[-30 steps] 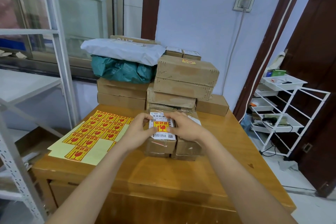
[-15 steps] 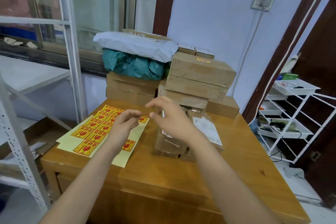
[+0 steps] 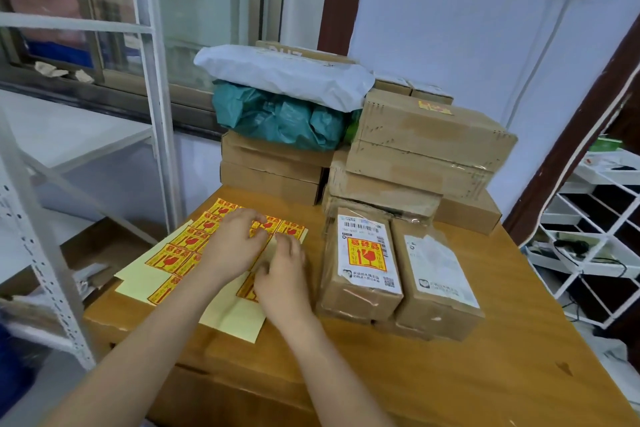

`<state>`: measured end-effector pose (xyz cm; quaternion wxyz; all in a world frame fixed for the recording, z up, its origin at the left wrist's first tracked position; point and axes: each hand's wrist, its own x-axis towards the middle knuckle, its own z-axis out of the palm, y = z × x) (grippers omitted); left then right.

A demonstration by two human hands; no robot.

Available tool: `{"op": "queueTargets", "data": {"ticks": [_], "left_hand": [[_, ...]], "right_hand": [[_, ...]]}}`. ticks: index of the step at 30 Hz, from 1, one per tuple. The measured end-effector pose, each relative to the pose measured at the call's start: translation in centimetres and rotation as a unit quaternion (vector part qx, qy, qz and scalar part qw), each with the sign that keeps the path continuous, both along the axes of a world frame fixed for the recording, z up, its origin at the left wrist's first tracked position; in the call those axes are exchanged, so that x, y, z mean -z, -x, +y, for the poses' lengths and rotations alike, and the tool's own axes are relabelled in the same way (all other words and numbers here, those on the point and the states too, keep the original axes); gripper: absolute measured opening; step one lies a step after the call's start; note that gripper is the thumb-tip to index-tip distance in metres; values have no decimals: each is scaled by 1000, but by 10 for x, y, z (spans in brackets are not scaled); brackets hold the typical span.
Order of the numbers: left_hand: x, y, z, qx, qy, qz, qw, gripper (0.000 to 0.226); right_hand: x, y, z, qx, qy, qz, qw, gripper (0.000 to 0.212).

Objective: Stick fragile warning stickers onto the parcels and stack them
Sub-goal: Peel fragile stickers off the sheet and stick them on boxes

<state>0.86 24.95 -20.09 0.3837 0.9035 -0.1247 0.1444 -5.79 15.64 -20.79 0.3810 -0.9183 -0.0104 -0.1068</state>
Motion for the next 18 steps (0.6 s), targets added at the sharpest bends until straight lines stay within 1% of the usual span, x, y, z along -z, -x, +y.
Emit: {"op": "queueTargets", "data": {"ticks": [3, 6, 7, 8, 11, 14, 15, 16, 18], "left_hand": [[8, -22, -5, 53, -117, 18, 992, 38], [18, -39, 0, 76, -279, 42, 956, 42], [20, -41, 3, 79, -316, 51, 944, 40], [22, -43, 6, 83, -330, 59, 938, 38], [23, -46, 15, 85, -310, 62, 945, 31], [22, -50, 21, 79, -287, 45, 954, 12], [21, -52, 21, 74, -277, 37, 957, 10], [20, -54, 19, 68, -269, 29, 960, 12], [22, -58, 15, 64, -253, 24, 965, 27]], "right_hand": [[9, -27, -2, 63, -4, 22, 998, 52], [12, -48, -4, 97, 15, 51, 994, 56], [12, -55, -5, 98, 23, 61, 993, 57], [13, -60, -6, 98, 28, 70, 992, 58], [15, -76, -11, 108, 48, 76, 990, 60], [22, -83, -11, 137, 82, 76, 984, 58], [24, -83, -10, 142, 92, 77, 983, 57], [26, -84, -9, 143, 101, 74, 982, 56], [29, -85, -9, 148, 111, 63, 981, 54]]}}
